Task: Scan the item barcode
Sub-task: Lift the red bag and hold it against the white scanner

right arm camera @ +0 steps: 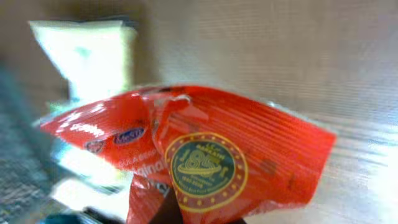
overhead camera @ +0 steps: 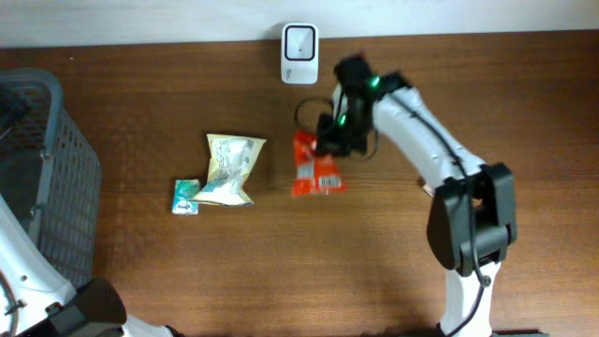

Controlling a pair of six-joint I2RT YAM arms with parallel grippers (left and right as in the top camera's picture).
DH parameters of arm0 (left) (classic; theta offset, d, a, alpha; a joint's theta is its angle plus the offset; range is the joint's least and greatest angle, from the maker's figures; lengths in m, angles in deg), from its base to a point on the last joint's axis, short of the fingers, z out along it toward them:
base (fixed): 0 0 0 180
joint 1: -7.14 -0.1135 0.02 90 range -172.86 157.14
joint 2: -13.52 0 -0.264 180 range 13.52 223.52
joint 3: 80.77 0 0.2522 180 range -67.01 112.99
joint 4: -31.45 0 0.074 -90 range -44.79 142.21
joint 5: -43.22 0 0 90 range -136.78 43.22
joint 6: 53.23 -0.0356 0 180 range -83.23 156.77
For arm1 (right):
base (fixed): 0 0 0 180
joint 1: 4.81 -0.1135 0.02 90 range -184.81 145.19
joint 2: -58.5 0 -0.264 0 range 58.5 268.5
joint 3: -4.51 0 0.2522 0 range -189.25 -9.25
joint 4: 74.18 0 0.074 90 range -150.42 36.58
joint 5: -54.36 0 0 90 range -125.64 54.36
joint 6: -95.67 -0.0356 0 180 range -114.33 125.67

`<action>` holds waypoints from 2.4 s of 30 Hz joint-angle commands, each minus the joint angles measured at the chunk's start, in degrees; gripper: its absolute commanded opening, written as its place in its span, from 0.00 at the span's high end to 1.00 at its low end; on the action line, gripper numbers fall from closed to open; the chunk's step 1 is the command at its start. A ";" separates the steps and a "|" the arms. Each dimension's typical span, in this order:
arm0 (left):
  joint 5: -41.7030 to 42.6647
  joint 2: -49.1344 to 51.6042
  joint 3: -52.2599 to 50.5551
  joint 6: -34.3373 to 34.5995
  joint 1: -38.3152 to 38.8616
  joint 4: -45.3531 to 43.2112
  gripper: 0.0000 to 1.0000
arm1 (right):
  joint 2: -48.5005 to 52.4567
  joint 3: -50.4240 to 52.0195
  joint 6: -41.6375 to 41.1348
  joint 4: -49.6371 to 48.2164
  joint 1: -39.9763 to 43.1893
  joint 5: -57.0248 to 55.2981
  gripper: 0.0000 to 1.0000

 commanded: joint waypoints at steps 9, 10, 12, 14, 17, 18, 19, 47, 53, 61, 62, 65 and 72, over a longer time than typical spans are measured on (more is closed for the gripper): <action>-0.07 -0.13 0.63 0.57 -0.13 0.09 0.01 | -2.29 -19.82 -27.04 7.91 6.58 2.23 0.96; -0.07 -0.13 0.63 0.57 -0.15 0.09 0.01 | -2.32 -19.82 -18.45 5.81 6.32 2.23 0.96; -0.07 -0.13 0.63 0.57 -0.13 0.09 0.01 | -2.32 -19.82 3.21 2.05 4.55 1.97 0.96; -0.07 -0.13 0.63 0.57 -0.13 0.11 0.01 | -2.29 -19.82 12.83 0.22 0.90 -11.17 0.96; -0.09 -0.13 0.63 0.57 -0.15 0.11 0.01 | -1.79 -19.74 23.19 -9.33 -4.96 -30.47 0.96; -0.07 -0.13 0.63 0.57 -0.13 0.09 0.01 | -1.33 -19.02 26.77 -14.97 -6.45 -34.07 0.96; -0.07 -0.13 0.63 0.57 -0.13 0.09 0.01 | -0.63 -18.21 27.47 -21.35 -7.28 -35.80 0.96; -0.07 -0.13 0.63 0.57 -0.13 0.09 0.01 | 31.85 -17.81 48.72 -96.72 2.91 17.53 0.96; -0.07 -0.13 0.63 0.57 -0.13 0.09 0.00 | 35.56 -17.81 43.32 -102.71 2.73 17.73 0.96; -0.07 -0.13 0.63 0.57 -0.13 0.09 0.01 | 36.02 -17.84 42.97 -106.64 3.63 20.83 0.96; -0.07 -0.13 0.63 0.57 -0.13 0.11 0.01 | 36.02 -17.90 42.97 -107.16 3.76 21.79 0.96; -0.07 -0.13 0.63 0.57 -0.13 0.09 0.01 | 36.02 -17.90 42.95 -110.55 4.22 25.38 0.96; -0.07 -0.13 0.63 0.57 -0.13 0.09 0.01 | 36.00 -18.47 42.91 -120.87 5.05 38.93 0.96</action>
